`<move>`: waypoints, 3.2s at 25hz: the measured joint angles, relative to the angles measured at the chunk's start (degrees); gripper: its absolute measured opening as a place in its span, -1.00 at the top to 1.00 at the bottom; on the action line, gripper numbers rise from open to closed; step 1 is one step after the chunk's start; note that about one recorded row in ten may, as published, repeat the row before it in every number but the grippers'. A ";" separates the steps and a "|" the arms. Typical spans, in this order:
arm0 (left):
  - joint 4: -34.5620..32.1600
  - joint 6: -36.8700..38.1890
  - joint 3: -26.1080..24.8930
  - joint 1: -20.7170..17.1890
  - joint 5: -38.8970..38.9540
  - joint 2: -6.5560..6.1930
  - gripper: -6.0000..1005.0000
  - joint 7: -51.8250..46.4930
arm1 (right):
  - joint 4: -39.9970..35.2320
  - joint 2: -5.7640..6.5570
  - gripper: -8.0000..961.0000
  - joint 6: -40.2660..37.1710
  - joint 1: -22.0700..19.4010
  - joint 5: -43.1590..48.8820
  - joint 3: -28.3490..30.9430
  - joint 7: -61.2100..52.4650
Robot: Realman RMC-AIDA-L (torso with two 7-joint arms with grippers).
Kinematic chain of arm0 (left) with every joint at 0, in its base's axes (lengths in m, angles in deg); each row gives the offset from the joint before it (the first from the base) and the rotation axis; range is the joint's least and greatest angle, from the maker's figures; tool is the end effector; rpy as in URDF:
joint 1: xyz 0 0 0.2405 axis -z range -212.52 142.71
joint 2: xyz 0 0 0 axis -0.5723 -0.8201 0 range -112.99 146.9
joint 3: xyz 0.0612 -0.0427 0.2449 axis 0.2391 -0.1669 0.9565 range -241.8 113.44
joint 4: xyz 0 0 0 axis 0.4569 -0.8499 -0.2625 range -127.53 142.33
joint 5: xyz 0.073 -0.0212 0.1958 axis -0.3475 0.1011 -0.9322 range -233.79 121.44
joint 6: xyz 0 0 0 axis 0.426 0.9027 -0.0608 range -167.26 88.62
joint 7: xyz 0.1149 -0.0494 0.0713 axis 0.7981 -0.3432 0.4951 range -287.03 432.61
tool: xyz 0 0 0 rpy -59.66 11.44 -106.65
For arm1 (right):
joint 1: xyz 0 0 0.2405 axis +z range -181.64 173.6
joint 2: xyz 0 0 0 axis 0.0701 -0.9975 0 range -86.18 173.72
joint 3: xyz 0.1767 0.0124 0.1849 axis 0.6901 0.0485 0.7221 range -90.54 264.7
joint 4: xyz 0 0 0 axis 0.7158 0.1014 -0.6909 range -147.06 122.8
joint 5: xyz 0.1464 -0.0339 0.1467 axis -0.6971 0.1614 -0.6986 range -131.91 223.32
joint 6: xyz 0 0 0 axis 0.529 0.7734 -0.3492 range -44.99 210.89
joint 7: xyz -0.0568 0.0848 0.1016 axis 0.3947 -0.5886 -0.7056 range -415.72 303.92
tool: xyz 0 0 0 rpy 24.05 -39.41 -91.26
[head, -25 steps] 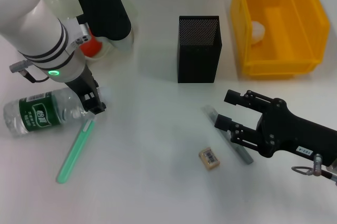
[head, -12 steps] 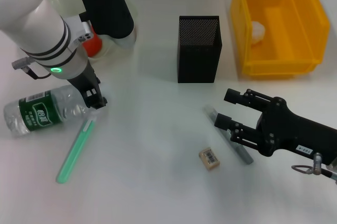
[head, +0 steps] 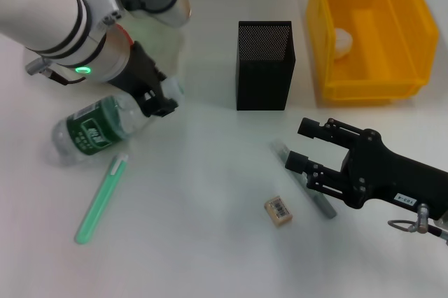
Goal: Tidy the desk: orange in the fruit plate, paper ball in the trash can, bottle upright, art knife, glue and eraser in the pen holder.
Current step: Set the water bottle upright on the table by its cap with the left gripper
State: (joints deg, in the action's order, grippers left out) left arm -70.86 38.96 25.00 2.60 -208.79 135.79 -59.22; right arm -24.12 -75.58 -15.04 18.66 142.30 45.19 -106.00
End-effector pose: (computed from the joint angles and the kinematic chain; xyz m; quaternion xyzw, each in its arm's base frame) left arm -0.1455 0.3761 -0.0198 -0.9515 -0.0840 0.2077 0.2109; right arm 0.2766 0.2468 -0.0451 -0.8770 0.1873 0.4187 0.1430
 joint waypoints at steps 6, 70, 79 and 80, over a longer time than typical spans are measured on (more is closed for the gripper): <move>-6.31 -1.29 -1.80 -4.65 5.35 -0.10 0.12 2.06 | -0.05 0.03 -0.36 -0.20 0.00 0.00 0.06 0.00; -7.06 -22.69 -2.84 -14.47 19.48 -0.01 -0.06 7.81 | 0.39 -0.01 -0.36 -0.43 0.81 0.00 0.06 0.00; -6.38 -23.34 -2.74 -14.33 19.87 -0.01 -0.16 7.77 | 0.39 0.00 -0.36 -0.19 0.79 0.00 0.06 0.00; -6.38 -23.39 -2.78 -14.32 19.90 -0.01 -0.18 7.77 | 0.39 0.00 -0.36 -0.17 0.81 0.00 0.06 0.00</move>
State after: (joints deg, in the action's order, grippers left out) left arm -77.24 15.57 22.22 -11.72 -188.89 135.78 -51.46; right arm -23.73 -75.58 -15.20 19.47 142.30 45.24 -105.99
